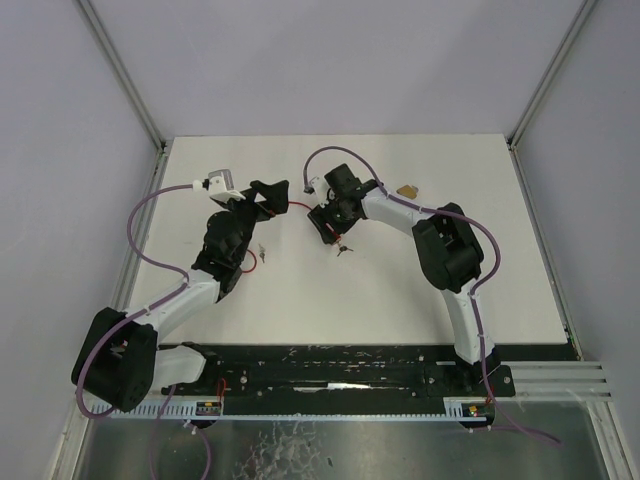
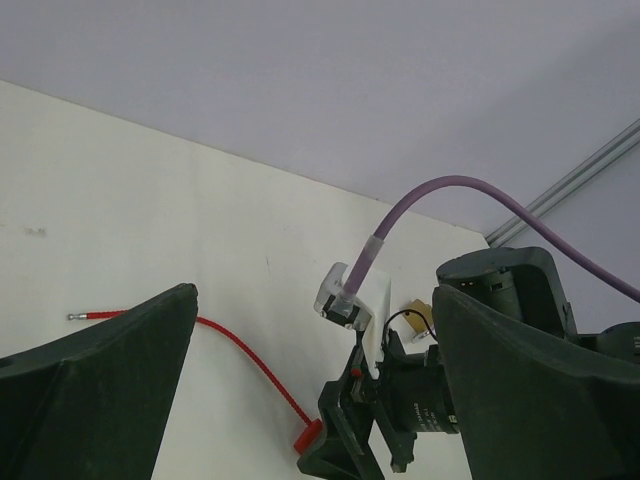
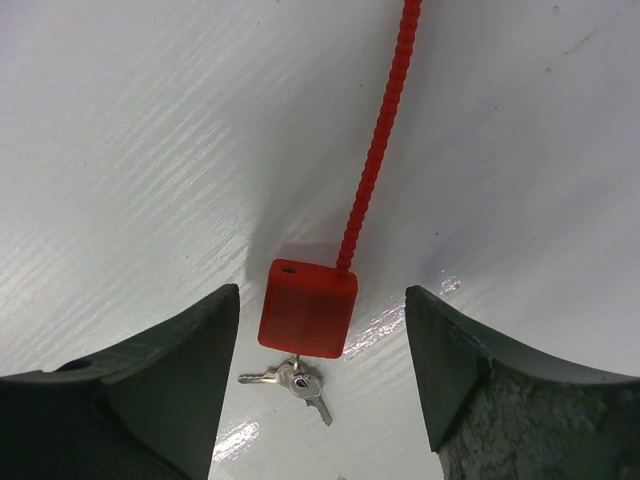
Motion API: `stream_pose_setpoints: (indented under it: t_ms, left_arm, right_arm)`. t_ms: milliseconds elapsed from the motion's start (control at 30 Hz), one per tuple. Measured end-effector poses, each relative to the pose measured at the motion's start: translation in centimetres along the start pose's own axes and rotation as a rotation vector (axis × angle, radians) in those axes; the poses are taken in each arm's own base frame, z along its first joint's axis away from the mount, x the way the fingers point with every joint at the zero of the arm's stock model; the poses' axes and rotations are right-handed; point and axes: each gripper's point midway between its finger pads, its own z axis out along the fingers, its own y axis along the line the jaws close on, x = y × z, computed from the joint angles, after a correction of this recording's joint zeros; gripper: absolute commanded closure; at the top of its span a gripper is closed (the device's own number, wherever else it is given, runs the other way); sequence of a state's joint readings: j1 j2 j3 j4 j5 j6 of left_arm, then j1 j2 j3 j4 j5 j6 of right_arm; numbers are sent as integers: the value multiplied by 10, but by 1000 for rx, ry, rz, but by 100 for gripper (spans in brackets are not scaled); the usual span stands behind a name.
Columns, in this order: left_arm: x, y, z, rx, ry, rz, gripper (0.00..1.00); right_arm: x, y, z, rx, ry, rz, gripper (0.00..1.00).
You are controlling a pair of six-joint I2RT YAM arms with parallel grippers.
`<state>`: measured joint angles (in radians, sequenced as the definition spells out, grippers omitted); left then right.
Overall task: Lock with the key
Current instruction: Pick up the lock from the center of the board.
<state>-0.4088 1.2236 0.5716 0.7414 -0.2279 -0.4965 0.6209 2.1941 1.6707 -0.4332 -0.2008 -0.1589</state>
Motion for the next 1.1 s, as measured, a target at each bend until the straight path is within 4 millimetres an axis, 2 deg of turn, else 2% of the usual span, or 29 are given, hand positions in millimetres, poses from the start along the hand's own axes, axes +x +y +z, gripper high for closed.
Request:
stream_pose_setpoints:
  t_ms: [133, 267, 433, 533, 567, 767, 833, 967, 1100]
  left_arm:
    - [-2, -1, 0, 4, -6, -2, 0]
    - [-1, -1, 0, 4, -7, -2, 0]
    - [-2, -2, 0, 7, -11, -3, 0]
    - [-2, -2, 0, 7, -11, -3, 0]
    - [-2, -2, 0, 7, -11, -3, 0]
    - [-3, -2, 0, 8, -12, -3, 0]
    - [-3, -2, 0, 11, -15, -4, 0]
    - [0, -9, -3, 60, -8, 6, 1]
    - [2, -31, -10, 202, -6, 27, 3]
  right_arm:
    - [1, -1, 0, 9, 2, 3, 34]
    - [3, -4, 2, 23, 11, 4, 44]
    - [5, -7, 5, 39, 19, 1, 45]
    - [5, -9, 5, 48, 21, -5, 50]
    - [5, -9, 5, 50, 22, -8, 52]
    - [6, -14, 4, 71, 25, -43, 86]
    - [7, -14, 2, 72, 21, -55, 93]
    - [18, -10, -16, 44, 18, -67, 100]
    - [13, -12, -59, -23, -74, -39, 100]
